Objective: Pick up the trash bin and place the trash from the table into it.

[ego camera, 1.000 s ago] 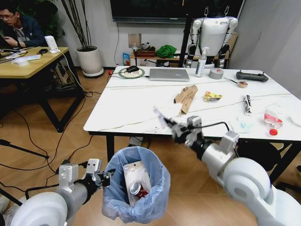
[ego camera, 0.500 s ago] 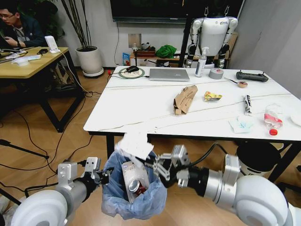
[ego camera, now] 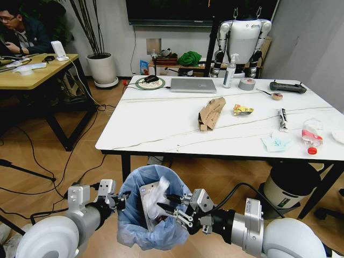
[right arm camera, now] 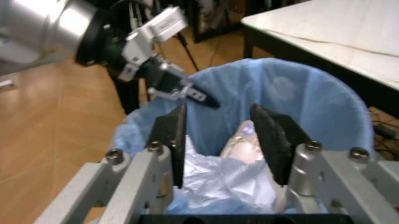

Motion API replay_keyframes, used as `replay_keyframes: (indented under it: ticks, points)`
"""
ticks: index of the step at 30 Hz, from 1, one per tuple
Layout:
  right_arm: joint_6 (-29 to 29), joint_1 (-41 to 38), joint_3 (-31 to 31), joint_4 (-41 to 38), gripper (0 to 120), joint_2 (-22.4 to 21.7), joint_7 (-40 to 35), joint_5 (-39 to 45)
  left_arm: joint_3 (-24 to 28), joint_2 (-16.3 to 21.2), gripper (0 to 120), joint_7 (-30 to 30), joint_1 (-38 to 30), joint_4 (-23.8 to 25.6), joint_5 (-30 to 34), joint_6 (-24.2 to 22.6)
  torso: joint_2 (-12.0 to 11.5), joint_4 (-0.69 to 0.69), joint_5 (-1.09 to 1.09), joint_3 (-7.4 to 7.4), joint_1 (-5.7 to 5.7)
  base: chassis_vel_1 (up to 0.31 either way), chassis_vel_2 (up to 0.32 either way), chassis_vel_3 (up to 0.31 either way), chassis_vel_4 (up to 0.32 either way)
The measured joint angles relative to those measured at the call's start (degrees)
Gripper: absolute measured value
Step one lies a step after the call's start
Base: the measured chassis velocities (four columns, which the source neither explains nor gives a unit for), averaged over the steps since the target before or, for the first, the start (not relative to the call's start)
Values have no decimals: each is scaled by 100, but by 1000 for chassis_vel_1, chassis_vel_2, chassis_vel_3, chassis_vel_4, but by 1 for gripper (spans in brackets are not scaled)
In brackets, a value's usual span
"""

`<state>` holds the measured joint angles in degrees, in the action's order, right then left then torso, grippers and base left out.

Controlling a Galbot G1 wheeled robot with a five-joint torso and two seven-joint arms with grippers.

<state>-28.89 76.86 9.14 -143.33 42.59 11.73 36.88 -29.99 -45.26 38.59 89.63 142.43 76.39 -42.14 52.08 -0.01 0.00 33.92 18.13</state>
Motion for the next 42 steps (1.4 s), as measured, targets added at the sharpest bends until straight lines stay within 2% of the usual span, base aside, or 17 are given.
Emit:
replay_keyframes:
  ticks: [1,4,6,7,10,13,15,17,21,22,23,27,29,35,42]
  points:
    - [-7,-10,8,-2,41,8,-32,19,2,-1,0,0,4,2,-2,0,0,0,0,0,0,0,0,0,0]
    - [-80,-316,176,-6,56,121,-1073,592,48,-33,0,-29,83,35,-89,0,0,1,0,0,0,0,0,0,0]
    - [-78,-640,275,8,66,173,-2164,1196,111,-66,0,-109,163,59,-230,0,0,0,0,1,0,0,0,0,0]
    - [-78,-640,275,8,66,173,-2164,1196,111,-66,0,-109,163,59,-230,0,0,0,0,1,0,0,0,0,0]
    - [-97,-1032,335,269,77,237,-2922,1455,196,-123,0,-178,210,74,-379,0,0,1,-1,1,0,0,0,0,0]
    - [-126,-1641,259,844,91,446,-3818,1715,336,-236,0,-249,183,64,-581,0,0,1,1,1,1,0,0,0,0]
    - [-123,-1722,234,923,93,470,-3894,1740,353,-247,0,-255,182,61,-602,0,0,0,0,1,1,0,0,0,0]
    - [26,-2224,79,1429,99,619,-4108,1836,409,-301,0,-288,199,56,-684,0,-1,0,0,1,2,0,0,0,0]
    - [172,-3223,-268,2225,100,961,-4470,2170,428,-365,0,-350,198,50,-754,0,-1,1,1,1,1,0,0,0,0]
    - [172,-3223,-268,2225,100,961,-4470,2170,428,-365,0,-350,198,50,-754,0,-1,1,1,1,1,0,0,0,0]
    - [186,-3680,-480,2520,100,1120,-4724,2383,427,-386,0,-356,183,30,-760,0,0,2,-1,1,2,0,0,0,0]
    - [117,-4403,-948,3066,100,1474,-5142,2790,420,-422,0,-361,189,7,-760,0,-1,2,-1,1,2,0,0,0,0]
    - [109,-4448,-991,3101,100,1507,-5185,2832,419,-425,0,-360,191,7,-760,0,-1,2,-1,1,2,0,0,0,0]
    - [-117,-5073,-1653,3920,100,2440,-5916,3129,351,-461,0,-365,223,12,-733,0,-1,3,-2,1,1,0,0,0,0]
    - [-168,-5110,-1656,4367,100,2645,-5983,3042,187,-465,0,-366,302,71,-651,0,-1,1,-2,0,0,0,0,0,0]
